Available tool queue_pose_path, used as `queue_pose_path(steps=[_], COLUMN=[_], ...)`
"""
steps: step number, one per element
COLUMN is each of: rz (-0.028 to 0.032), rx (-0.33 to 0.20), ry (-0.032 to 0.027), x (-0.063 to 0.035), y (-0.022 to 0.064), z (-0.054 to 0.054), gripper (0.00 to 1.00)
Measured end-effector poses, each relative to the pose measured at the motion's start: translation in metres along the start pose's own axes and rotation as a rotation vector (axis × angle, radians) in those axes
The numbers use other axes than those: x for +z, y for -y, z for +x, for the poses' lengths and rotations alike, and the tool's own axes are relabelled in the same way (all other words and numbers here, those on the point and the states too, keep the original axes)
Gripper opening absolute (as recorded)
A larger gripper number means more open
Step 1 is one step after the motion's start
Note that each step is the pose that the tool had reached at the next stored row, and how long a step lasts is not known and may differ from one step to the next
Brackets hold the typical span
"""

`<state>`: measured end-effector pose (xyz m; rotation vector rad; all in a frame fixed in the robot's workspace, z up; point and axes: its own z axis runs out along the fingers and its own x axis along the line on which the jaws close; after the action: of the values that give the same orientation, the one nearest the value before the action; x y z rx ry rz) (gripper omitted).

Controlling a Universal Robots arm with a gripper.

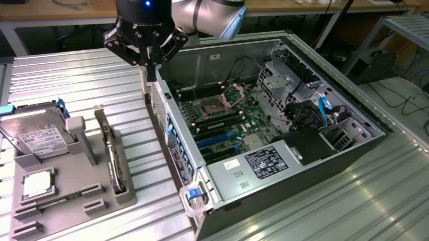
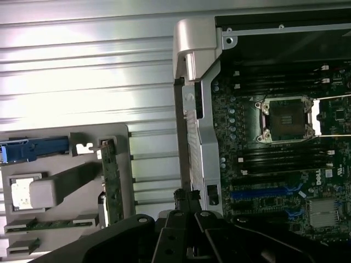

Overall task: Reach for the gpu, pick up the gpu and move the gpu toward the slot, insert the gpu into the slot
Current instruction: 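Reach for the gpu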

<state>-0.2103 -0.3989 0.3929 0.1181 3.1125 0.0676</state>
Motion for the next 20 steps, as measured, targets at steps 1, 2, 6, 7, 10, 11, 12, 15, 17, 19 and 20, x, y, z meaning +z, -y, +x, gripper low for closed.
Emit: queue_pose_path(steps=[1, 2, 6, 7, 10, 11, 12, 15, 17, 19, 20], rz=[-0.0001, 0.0000, -0.0001, 0.0000, -0.0001, 0.0000, 0.0000, 0.0000, 0.0000, 0.0000, 0.0000], rx=[0.000, 0.000, 0.000, 0.000, 0.000, 0.000, 0.000, 0.000, 0.000, 0.000, 0.000], ry=[0.0000, 0.0000, 0.0000, 0.0000, 0.0000, 0.0000, 0.0000, 0.0000, -0.0001, 0.0000, 0.0000], x=[0.0000, -0.0001, -0.0001, -0.0002, -0.0002, -0.0002, -0.0003, -0.0004, -0.0005, -0.0005, -0.0005], y=[0.0001, 0.0002, 0.0006, 0.0006, 0.0009, 0.0010, 0.0010, 0.0013, 0.0015, 0.0017, 0.0018], z=[0.001, 0.003, 0.007, 0.008, 0.012, 0.013, 0.014, 0.018, 0.020, 0.022, 0.024], gripper=[0.11, 0.11, 0.11, 0.11, 0.11, 0.11, 0.11, 0.11, 0.11, 0.11, 0.11])
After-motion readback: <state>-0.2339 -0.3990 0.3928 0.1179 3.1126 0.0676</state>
